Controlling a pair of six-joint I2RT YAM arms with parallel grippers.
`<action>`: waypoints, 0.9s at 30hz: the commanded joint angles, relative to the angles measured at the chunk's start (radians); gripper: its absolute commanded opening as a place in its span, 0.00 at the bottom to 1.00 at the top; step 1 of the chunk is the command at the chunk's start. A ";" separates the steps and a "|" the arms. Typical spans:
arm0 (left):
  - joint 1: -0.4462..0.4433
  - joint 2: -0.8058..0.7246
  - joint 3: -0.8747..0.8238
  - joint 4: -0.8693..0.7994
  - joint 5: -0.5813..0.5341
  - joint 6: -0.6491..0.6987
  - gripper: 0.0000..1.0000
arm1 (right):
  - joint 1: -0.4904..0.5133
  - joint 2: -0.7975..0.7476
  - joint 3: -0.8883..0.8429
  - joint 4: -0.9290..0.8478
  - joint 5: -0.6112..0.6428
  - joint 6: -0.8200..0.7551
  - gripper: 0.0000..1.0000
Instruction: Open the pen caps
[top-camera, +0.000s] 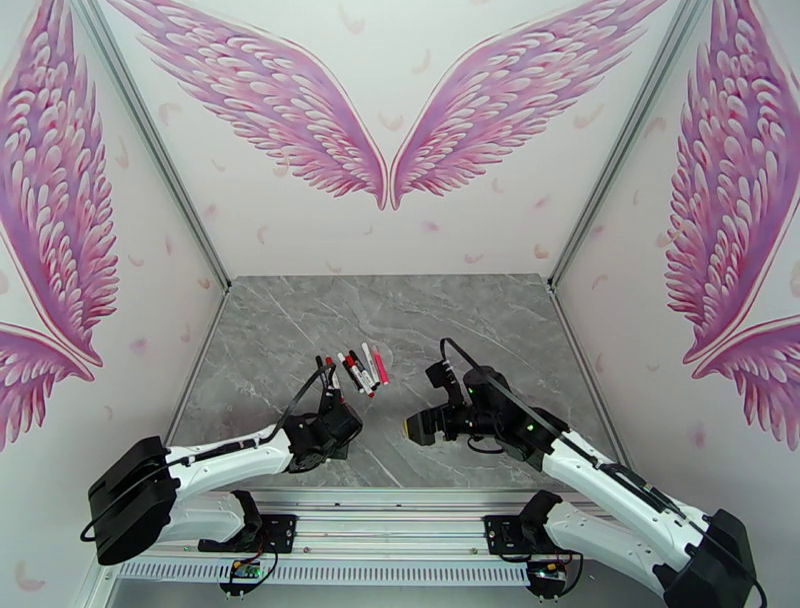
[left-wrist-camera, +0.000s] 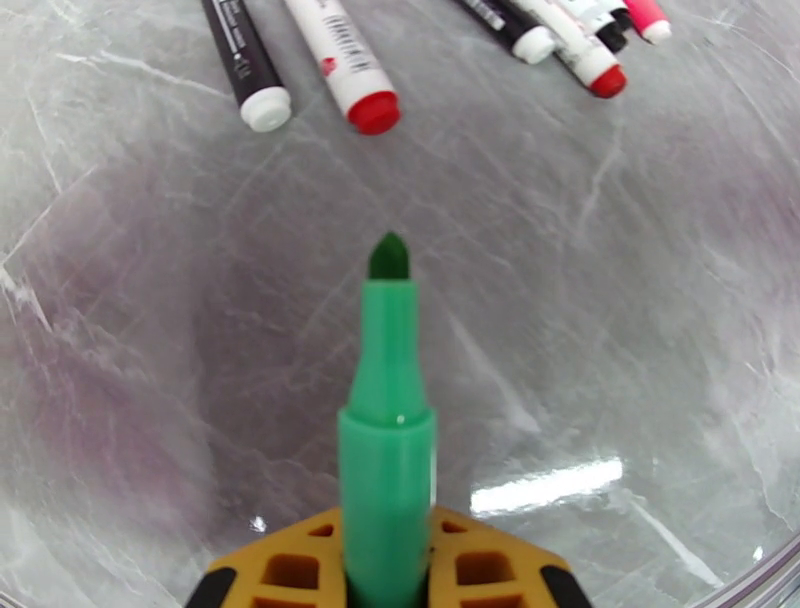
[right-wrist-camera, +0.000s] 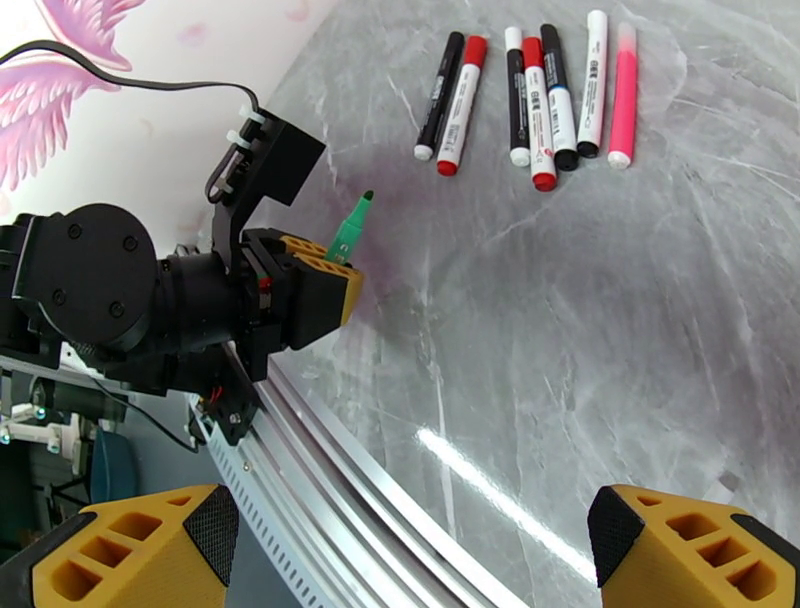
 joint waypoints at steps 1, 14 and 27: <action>0.034 0.014 -0.030 0.010 0.006 0.021 0.14 | 0.005 -0.018 -0.023 0.026 0.006 0.011 0.99; 0.129 0.026 -0.068 0.052 0.089 0.091 0.17 | 0.004 -0.086 -0.051 0.027 0.061 0.051 0.99; 0.144 0.025 -0.071 0.056 0.090 0.084 0.28 | 0.003 -0.122 -0.060 -0.006 0.080 0.046 0.99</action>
